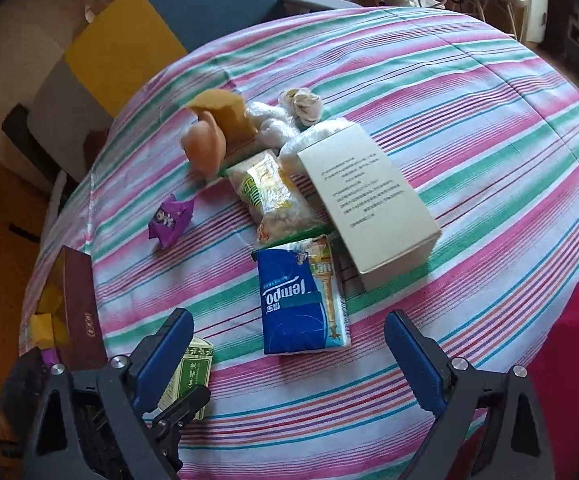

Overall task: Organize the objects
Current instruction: 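Grasp the blue Tempo tissue pack with the right tool while the left tool holds the carton, then carry the juice carton into the gold tray and open the left tool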

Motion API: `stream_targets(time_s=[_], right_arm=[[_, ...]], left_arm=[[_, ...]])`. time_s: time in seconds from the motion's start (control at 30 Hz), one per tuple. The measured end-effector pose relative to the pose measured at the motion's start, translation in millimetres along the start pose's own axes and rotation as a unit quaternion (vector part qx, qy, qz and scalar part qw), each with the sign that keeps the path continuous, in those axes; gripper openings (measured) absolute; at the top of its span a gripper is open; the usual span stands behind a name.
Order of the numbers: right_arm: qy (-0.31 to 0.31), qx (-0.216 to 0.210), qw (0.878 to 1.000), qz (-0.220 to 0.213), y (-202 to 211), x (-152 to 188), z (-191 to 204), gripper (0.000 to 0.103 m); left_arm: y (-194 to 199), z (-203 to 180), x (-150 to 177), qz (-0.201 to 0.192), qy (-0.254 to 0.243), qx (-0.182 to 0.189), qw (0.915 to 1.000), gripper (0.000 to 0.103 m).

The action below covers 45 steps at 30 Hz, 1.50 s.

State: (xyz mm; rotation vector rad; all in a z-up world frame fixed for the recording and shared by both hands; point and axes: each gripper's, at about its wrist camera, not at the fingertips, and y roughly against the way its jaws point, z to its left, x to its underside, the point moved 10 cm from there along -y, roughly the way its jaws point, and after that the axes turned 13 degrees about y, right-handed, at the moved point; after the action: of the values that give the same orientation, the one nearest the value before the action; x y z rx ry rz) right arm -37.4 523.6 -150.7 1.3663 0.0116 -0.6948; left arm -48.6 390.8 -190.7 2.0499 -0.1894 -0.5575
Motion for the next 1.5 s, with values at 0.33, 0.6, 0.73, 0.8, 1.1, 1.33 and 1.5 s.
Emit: stream_targets(time_s=[0.33, 0.6, 0.73, 0.8, 1.1, 1.33, 1.5], right_arm=[[0.032, 0.064, 0.997, 0.041, -44, -1, -5, 0.056], [0.065, 0.078, 0.993, 0.064, -56, 5, 0, 0.055], [0.068, 0.081, 0.992, 0.066, -57, 6, -2, 0.055], [0.075, 0.086, 0.991, 0.067, -57, 7, -3, 0.055], [0.101, 0.101, 0.988, 0.066, -56, 8, -6, 0.054], [0.112, 0.101, 0.986, 0.066, -54, 8, -11, 0.054], [0.116, 0.1, 0.986, 0.066, -56, 9, -7, 0.054]], left_arm=[[3, 2, 2, -0.009, -0.001, 0.004, 1.0, 0.031], [10, -1, 6, -0.02, -0.021, -0.007, 0.9996, 0.03], [26, -15, 10, -0.039, -0.049, -0.002, 0.9981, 0.03], [39, -21, 11, -0.046, -0.054, 0.007, 0.9974, 0.03], [135, 38, 5, -0.098, 0.01, 0.001, 0.9951, 0.03], [194, 167, 9, -0.123, 0.082, -0.102, 0.9837, 0.03], [203, 249, 18, -0.109, 0.175, -0.142, 0.9682, 0.03]])
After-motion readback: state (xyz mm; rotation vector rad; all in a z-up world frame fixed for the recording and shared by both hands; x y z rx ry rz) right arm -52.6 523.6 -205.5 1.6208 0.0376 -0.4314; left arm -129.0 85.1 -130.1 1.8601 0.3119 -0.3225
